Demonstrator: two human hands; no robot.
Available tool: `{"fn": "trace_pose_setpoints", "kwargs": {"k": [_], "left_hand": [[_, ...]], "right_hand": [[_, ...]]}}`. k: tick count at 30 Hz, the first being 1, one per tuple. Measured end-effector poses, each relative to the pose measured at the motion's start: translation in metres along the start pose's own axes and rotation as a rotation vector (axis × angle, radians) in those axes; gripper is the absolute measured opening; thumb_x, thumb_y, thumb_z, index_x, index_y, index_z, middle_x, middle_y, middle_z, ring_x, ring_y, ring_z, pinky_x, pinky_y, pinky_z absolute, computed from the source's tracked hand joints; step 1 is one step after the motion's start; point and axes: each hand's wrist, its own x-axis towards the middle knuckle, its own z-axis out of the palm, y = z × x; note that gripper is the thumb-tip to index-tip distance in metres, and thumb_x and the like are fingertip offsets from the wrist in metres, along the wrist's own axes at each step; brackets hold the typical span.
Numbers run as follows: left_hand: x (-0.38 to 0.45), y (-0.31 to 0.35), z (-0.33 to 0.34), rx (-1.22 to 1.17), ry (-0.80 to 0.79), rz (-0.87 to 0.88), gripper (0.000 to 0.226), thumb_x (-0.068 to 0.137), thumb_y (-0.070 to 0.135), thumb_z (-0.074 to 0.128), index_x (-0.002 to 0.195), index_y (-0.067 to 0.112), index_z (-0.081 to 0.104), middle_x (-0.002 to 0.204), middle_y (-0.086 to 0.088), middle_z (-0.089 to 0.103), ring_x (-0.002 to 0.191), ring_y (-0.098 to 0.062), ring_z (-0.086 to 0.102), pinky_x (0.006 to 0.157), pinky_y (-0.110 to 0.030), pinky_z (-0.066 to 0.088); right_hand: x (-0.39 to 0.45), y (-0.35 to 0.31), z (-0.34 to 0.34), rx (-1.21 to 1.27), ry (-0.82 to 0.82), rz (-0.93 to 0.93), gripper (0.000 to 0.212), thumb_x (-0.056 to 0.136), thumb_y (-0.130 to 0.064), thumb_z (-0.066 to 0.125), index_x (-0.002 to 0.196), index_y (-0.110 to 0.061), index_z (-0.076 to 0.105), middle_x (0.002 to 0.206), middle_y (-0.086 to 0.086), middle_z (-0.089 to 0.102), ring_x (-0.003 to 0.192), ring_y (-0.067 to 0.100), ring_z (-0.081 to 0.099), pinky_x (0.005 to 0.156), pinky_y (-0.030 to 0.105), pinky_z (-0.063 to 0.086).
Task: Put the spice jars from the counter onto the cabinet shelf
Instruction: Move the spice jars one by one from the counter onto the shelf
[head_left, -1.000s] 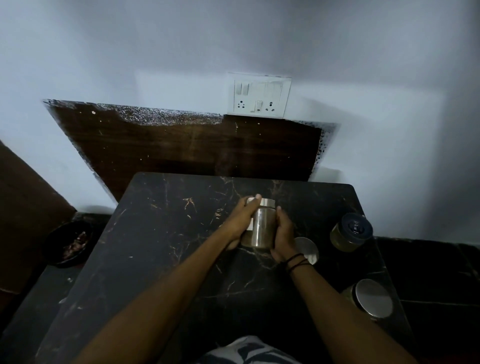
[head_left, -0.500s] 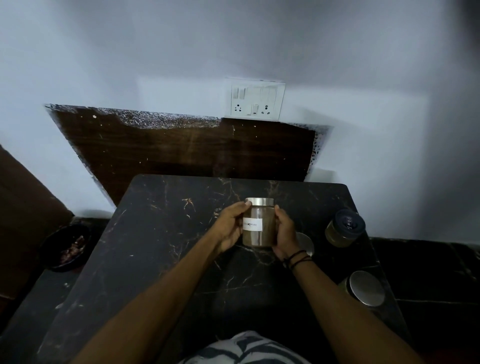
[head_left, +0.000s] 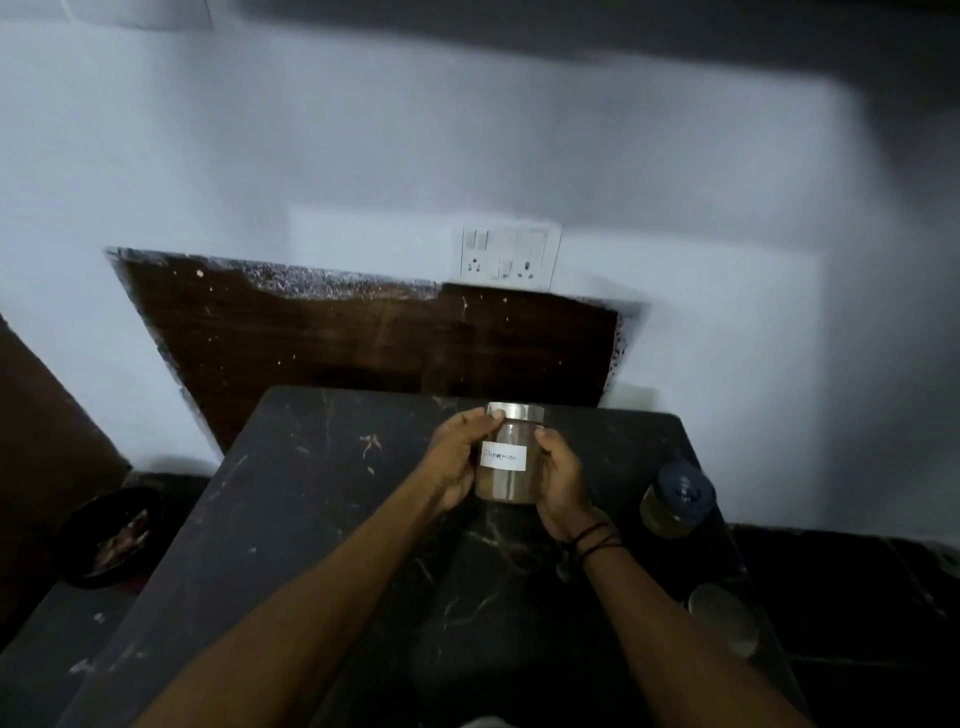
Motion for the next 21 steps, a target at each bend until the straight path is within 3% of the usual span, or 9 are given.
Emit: {"fn": "trace_pose_setpoints", "kwargs": {"k": [3, 5, 8, 10, 14, 17, 21], "left_hand": [[0.003, 0.039, 0.022, 0.056, -0.041, 0.08, 0.049, 0.091, 0.019, 0.065, 0.129, -0.011, 0.054, 0.112, -0.022, 0.063, 0.092, -0.026, 0.063, 0.08, -0.039, 0.055], [0.008, 0.073, 0.041, 0.084, -0.057, 0.157, 0.047, 0.092, 0.017, 0.065, 0.129, -0.009, 0.055, 0.109, -0.02, 0.066, 0.09, -0.024, 0.065, 0.076, -0.036, 0.057], [0.012, 0.121, 0.068, 0.062, -0.066, 0.271, 0.052, 0.085, 0.016, 0.071, 0.128, -0.008, 0.056, 0.107, -0.018, 0.068, 0.092, -0.025, 0.066, 0.082, -0.039, 0.055], [0.014, 0.149, 0.084, 0.05, -0.073, 0.336, 0.056, 0.077, 0.019, 0.077, 0.125, -0.003, 0.058, 0.105, -0.014, 0.07, 0.09, -0.023, 0.068, 0.083, -0.037, 0.056], [0.01, 0.205, 0.11, 0.138, -0.114, 0.465, 0.034, 0.083, 0.026, 0.077, 0.114, 0.014, 0.066, 0.107, -0.008, 0.073, 0.086, -0.016, 0.071, 0.073, -0.03, 0.055], [0.0, 0.252, 0.129, 0.259, -0.202, 0.565, 0.031, 0.089, 0.023, 0.068, 0.119, 0.017, 0.066, 0.114, -0.008, 0.073, 0.098, -0.017, 0.07, 0.079, -0.029, 0.053], [-0.026, 0.302, 0.151, 0.398, -0.306, 0.674, 0.048, 0.08, 0.015, 0.066, 0.127, 0.022, 0.063, 0.121, -0.004, 0.072, 0.11, -0.019, 0.069, 0.084, -0.029, 0.055]], "right_hand": [[0.006, -0.035, 0.009, 0.014, -0.025, -0.105, 0.041, 0.083, -0.034, 0.055, 0.117, -0.012, 0.06, 0.108, 0.012, 0.071, 0.094, 0.024, 0.07, 0.072, 0.038, 0.058], [0.013, -0.071, 0.018, -0.015, -0.052, -0.178, 0.036, 0.081, -0.033, 0.056, 0.112, -0.015, 0.062, 0.104, 0.007, 0.072, 0.092, 0.021, 0.069, 0.073, 0.039, 0.057], [0.017, -0.129, 0.037, -0.027, -0.076, -0.306, 0.03, 0.085, -0.027, 0.054, 0.112, -0.015, 0.062, 0.105, 0.007, 0.071, 0.093, 0.02, 0.068, 0.076, 0.038, 0.055], [0.014, -0.164, 0.051, -0.03, -0.108, -0.382, 0.027, 0.09, -0.019, 0.051, 0.114, -0.011, 0.063, 0.106, 0.009, 0.072, 0.094, 0.022, 0.068, 0.075, 0.036, 0.055], [0.0, -0.227, 0.075, -0.06, -0.146, -0.523, 0.033, 0.085, -0.026, 0.056, 0.114, -0.012, 0.066, 0.105, 0.006, 0.074, 0.091, 0.017, 0.071, 0.068, 0.029, 0.057], [-0.004, -0.27, 0.086, -0.095, -0.128, -0.621, 0.028, 0.095, -0.029, 0.054, 0.12, -0.021, 0.064, 0.113, 0.002, 0.072, 0.099, 0.017, 0.07, 0.075, 0.036, 0.058], [-0.013, -0.318, 0.098, -0.023, -0.111, -0.735, 0.019, 0.095, -0.024, 0.057, 0.114, -0.021, 0.059, 0.101, 0.0, 0.074, 0.084, 0.014, 0.072, 0.071, 0.037, 0.056]]}}
